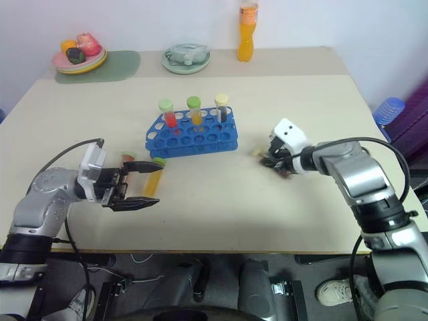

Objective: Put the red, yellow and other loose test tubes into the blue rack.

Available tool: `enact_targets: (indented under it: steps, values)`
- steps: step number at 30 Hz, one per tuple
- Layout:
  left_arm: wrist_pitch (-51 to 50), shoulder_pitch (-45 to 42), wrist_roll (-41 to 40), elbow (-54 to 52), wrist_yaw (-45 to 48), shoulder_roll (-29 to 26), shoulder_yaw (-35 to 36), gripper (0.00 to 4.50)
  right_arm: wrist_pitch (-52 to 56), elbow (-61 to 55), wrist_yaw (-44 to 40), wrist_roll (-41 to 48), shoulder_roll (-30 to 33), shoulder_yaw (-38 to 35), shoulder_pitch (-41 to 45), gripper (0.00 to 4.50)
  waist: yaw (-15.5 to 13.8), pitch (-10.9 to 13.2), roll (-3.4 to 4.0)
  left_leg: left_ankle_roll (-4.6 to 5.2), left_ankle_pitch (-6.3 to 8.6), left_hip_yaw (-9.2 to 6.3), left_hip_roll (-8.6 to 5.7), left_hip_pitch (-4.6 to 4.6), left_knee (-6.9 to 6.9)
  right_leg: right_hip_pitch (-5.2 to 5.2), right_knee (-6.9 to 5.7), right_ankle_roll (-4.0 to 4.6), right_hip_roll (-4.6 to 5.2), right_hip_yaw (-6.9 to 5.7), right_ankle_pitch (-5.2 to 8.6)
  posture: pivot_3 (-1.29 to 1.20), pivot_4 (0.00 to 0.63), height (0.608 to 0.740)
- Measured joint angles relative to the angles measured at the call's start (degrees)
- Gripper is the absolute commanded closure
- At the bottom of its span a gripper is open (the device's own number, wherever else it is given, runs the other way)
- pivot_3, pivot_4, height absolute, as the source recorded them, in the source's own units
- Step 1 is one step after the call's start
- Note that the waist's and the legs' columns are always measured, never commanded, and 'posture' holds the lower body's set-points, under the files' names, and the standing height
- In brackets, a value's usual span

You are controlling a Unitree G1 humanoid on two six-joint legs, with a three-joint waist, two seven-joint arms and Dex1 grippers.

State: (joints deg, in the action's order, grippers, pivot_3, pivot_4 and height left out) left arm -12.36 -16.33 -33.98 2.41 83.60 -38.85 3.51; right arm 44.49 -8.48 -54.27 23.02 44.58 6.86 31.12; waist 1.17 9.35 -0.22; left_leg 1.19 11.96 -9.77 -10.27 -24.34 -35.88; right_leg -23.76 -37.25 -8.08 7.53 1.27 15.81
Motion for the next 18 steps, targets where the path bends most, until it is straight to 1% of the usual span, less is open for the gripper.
enact_targets:
  steps: [2,5,8,10,12,15,18]
  values:
    - [0.5,0.0,0.2,0.6,-0.4,0.0,0.2,0.00,-5.4,-3.3,0.0,2.4,-5.1,-2.6,-0.4,3.67,-0.1,0.0,0.00,0.00,0.00,0.01,0.00,0.02,-0.05,0.05,0.01,0.01,-0.01,0.00,-0.01,0.00,0.150,0.740]
    - [0.8,0.1,0.2,1.8,-1.3,0.0,0.8,0.00,-13.0,-1.5,2.2,2.7,-13.2,-4.0,-0.2,3.67,-0.4,0.0,-0.03,-0.01,0.01,-0.01,0.00,0.08,-0.07,0.12,0.05,0.05,-0.04,0.01,-0.03,0.00,0.150,0.740]
    - [1.0,0.2,0.2,2.2,-1.7,0.0,1.8,0.00,-17.9,3.3,6.5,1.8,-20.7,-4.1,1.3,3.67,-0.4,0.0,-0.02,-0.04,-0.02,-0.01,-0.01,0.07,-0.04,0.07,0.03,0.07,-0.10,0.01,-0.05,0.00,0.150,0.740]
    - [1.5,0.3,0.2,2.4,-1.9,0.1,2.1,0.00,-22.0,6.6,9.0,0.6,-24.7,-4.3,2.8,3.67,-0.3,0.0,-0.02,-0.31,-0.18,-0.01,0.00,0.07,-0.01,0.04,0.02,0.07,-0.18,0.02,-0.05,0.00,0.150,0.740]
    - [1.5,0.4,0.0,2.4,-2.7,0.5,2.6,0.00,-28.7,10.9,12.0,-1.7,-29.1,-4.7,3.9,3.67,-0.3,0.0,-0.02,-0.40,-0.23,-0.02,0.01,0.08,0.02,0.03,0.01,0.07,-0.22,0.02,-0.05,0.00,0.150,0.740]
    - [1.4,1.0,-0.5,2.4,-3.9,0.9,3.5,0.00,-38.3,19.2,17.2,-5.2,-34.1,-5.2,5.3,3.67,-0.1,0.0,-0.02,-0.52,-0.30,-0.02,0.02,0.17,0.09,-0.04,-0.02,0.11,-0.27,0.06,-0.08,0.00,0.150,0.740]
    - [1.4,2.6,-0.7,2.3,-4.8,0.8,5.2,0.00,-46.7,27.2,22.1,-7.8,-37.3,-6.9,6.3,3.67,0.0,0.0,-0.02,-0.61,-0.37,0.00,0.03,0.22,0.26,-0.28,-0.08,0.14,-0.31,0.15,-0.09,0.00,0.150,0.740]
